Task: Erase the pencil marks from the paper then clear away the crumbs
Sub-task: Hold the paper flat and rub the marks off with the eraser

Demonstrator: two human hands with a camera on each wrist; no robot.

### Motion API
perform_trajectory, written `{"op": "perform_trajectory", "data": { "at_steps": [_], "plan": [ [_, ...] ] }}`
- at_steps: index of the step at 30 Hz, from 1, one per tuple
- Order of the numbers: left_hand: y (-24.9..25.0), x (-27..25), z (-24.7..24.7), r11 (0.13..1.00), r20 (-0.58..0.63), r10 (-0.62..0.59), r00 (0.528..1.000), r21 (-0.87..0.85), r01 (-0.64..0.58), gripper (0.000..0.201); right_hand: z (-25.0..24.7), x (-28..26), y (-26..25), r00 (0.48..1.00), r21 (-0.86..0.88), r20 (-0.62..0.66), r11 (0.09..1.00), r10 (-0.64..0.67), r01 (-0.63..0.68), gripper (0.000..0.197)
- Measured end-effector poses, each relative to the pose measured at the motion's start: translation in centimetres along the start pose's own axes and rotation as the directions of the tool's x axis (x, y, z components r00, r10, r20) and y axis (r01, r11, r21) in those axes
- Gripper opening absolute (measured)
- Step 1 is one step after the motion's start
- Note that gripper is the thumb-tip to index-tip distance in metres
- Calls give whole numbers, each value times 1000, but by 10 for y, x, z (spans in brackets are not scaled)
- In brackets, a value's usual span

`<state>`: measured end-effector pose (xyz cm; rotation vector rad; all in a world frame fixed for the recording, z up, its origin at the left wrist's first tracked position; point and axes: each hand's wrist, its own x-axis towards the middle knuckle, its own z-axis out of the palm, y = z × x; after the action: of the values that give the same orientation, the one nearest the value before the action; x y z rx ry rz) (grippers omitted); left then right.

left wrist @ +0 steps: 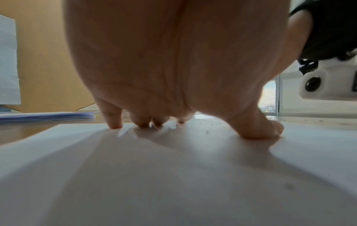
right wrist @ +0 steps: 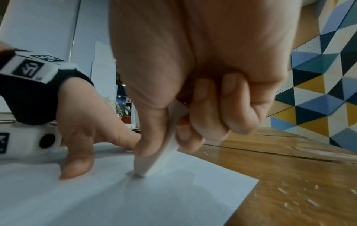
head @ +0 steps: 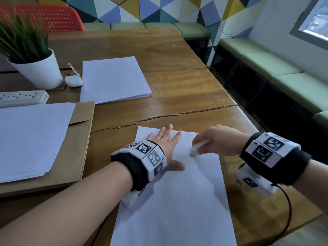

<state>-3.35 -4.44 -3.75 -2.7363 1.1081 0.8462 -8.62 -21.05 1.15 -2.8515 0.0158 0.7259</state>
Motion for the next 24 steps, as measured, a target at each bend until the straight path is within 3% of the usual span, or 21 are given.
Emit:
{"op": "perform_trajectory", "data": {
  "at_steps": [5, 11, 17, 22, 24],
  "plan": [
    [1, -2, -1, 1000, -7, -8, 1000, 11, 8, 103, 3, 13, -4, 965, -19, -262, 1000, -15, 10, 21],
    [0, 0, -1, 1000, 16, -3, 1000, 8, 3, 107, 3, -5, 9, 998, -86, -44, 996, -43, 39, 16],
    [2, -2, 0, 1000, -11, -15, 1000, 16, 15, 103, 9, 9, -1, 967, -75, -247, 996, -55, 38, 17],
    [-1, 0, -1, 1000, 24, 6, 1000, 9, -7, 109, 11, -16, 10, 998, -51, -35, 998, -49, 48, 14],
    [-1, 1, -1, 1000, 11, 2, 1000, 10, -2, 107, 3, -8, 6, 999, -44, -43, 999, -31, 29, 20]
  ]
}}
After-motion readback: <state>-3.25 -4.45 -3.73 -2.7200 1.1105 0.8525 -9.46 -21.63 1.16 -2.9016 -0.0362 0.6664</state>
